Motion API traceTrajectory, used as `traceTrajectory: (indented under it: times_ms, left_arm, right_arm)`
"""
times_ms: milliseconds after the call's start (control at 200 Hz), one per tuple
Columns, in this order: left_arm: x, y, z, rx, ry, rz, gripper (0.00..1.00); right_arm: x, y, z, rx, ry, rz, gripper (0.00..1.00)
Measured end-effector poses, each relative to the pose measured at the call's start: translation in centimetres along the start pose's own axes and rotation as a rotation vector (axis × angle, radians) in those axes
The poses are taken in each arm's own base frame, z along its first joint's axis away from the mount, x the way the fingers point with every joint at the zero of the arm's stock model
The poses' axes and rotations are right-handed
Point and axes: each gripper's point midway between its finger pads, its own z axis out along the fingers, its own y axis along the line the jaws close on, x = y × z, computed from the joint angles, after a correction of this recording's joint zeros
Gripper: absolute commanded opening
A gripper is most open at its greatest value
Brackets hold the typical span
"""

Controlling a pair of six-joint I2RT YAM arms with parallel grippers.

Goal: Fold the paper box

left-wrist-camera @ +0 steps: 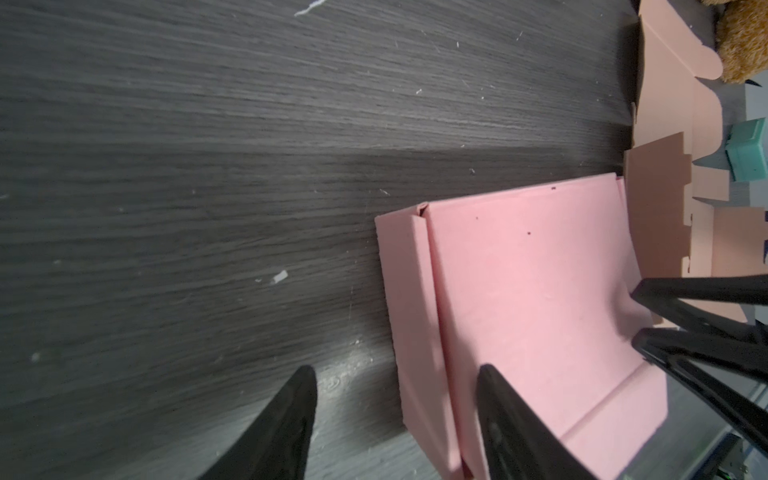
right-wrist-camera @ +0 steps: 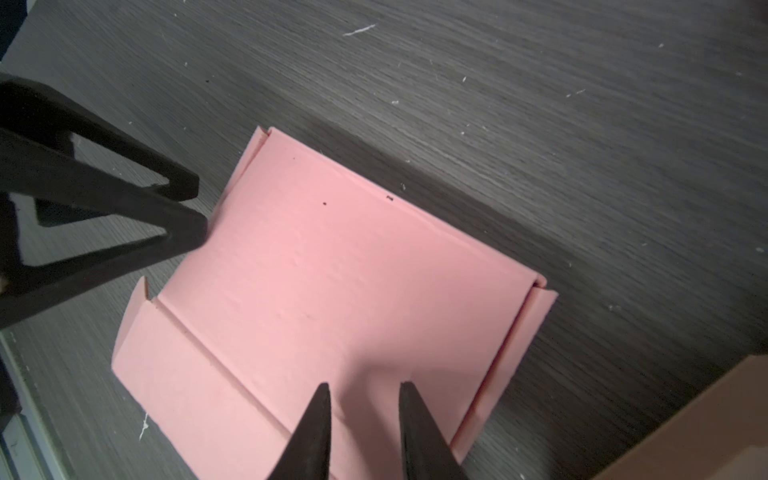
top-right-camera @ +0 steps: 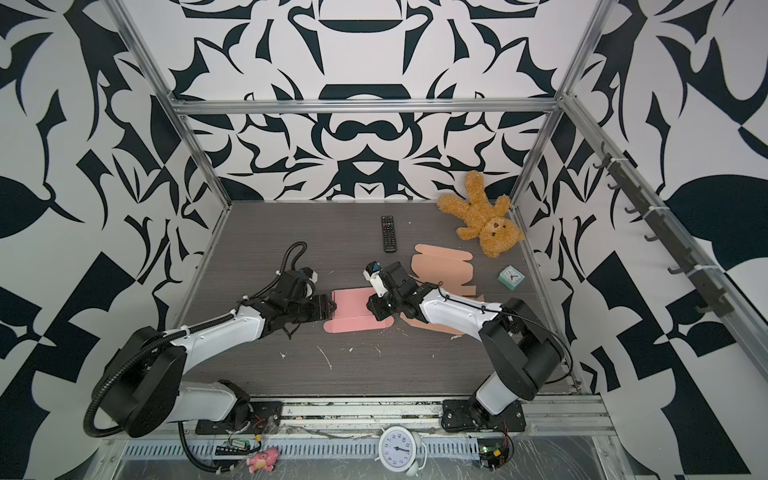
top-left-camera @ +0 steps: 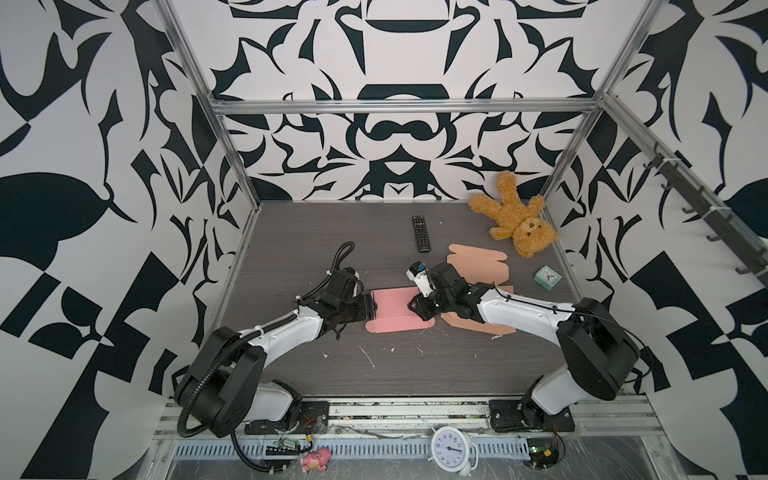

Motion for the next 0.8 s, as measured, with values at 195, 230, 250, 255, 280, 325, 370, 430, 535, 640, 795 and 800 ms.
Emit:
traceTrajectory:
  times_ms: [195, 230, 250, 255, 280, 325, 370, 430, 535, 640, 795, 800]
  left_arm:
    - [0.0, 0.0, 0.2, 0.001, 0.001, 0.002, 0.63]
    - [0.1, 0.0, 0.2, 0.0, 0.002, 0.002, 0.62]
    - [0.1, 0.0, 0.3, 0.0, 0.002, 0.002, 0.62]
    - [0.1, 0.0, 0.3, 0.0, 0.002, 0.002, 0.62]
    - [0.1, 0.0, 0.3, 0.0, 0.002, 0.002, 0.62]
    - [0.1, 0.1, 0.3, 0.0, 0.002, 0.002, 0.62]
    - [0.1, 0.1, 0.4, 0.0, 0.002, 0.002, 0.62]
    - [0.2, 0.2, 0.4, -0.002, 0.004, 0.002, 0.62]
    - [0.5, 0.4, 0.7, -0.007, 0.013, 0.0, 0.61]
    - [0.4, 0.4, 0.8, -0.005, 0.009, 0.0, 0.61]
    - [0.3, 0.4, 0.9, -0.004, 0.007, 0.001, 0.61]
    - [0.3, 0.4, 0.9, -0.003, 0.007, 0.001, 0.61]
  right_arm:
    - [-0.7, 0.1, -0.9, 0.011, -0.028, -0.007, 0.3]
    - [-0.8, 0.1, -1.0, 0.013, -0.031, -0.007, 0.3]
    - [-0.8, 0.0, -1.0, 0.015, -0.032, -0.007, 0.3]
    - [-0.8, 0.0, -1.1, 0.015, -0.032, -0.008, 0.3]
    - [-0.8, 0.0, -1.2, 0.019, -0.034, -0.008, 0.3]
    - [-0.8, -0.1, -1.3, 0.023, -0.034, -0.008, 0.3]
    - [-0.8, -0.1, -1.4, 0.028, -0.034, -0.008, 0.3]
    - [-0.8, -0.2, -1.4, 0.033, -0.033, -0.01, 0.3]
    - [-0.6, -0.4, -1.4, 0.041, -0.03, -0.01, 0.3]
    - [-0.5, -0.5, -1.4, 0.047, -0.023, -0.009, 0.3]
    - [-0.2, -0.6, -1.4, 0.051, -0.015, -0.01, 0.3]
    - [-0.2, -0.6, -1.4, 0.052, -0.015, -0.01, 0.3]
